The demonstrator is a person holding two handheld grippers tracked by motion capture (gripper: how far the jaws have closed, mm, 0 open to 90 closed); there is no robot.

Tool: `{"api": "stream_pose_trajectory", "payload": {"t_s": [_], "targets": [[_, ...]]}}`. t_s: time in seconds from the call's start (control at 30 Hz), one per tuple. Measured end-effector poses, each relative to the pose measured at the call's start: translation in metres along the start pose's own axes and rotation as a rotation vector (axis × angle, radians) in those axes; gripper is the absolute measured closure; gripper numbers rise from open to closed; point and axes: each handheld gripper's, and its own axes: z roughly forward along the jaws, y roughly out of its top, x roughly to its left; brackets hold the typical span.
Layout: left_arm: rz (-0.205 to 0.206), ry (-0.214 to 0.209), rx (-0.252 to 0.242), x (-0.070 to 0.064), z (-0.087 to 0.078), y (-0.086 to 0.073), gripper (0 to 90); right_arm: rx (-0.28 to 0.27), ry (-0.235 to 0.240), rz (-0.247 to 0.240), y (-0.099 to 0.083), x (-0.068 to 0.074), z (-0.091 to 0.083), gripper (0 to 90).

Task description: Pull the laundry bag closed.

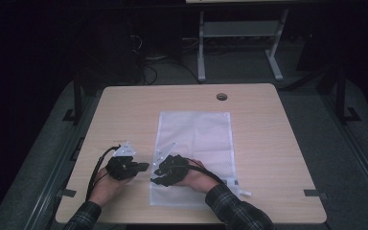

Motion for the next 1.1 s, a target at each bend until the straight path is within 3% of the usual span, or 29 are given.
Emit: {"api": "stream_pose_trajectory", "payload": {"t_s": [0.1, 0.43, 0.77, 0.9, 1.1], "targets": [[0.001, -0.003, 0.003, -0.001, 0.002, 0.001, 90.0, 0.005, 0.001, -0.004, 0.000, 0.000, 0.002, 66.0], [0.000, -0.023, 0.012, -0.002, 0.011, 0.004, 90.0, 0.035, -0.002, -0.024, 0.001, -0.001, 0.009, 79.8], [0.007, -0.051, 0.043, -0.006, 0.020, 0.002, 90.0, 0.035, 0.003, -0.031, 0.001, 0.000, 0.008, 81.0], [0.019, -0.053, 0.071, -0.008, 0.024, 0.001, 90.0, 0.039, -0.001, -0.035, 0.001, 0.001, 0.008, 81.1], [0.029, -0.051, 0.075, -0.009, 0.025, 0.000, 90.0, 0.050, -0.002, -0.036, 0.001, 0.002, 0.007, 81.2]]}}
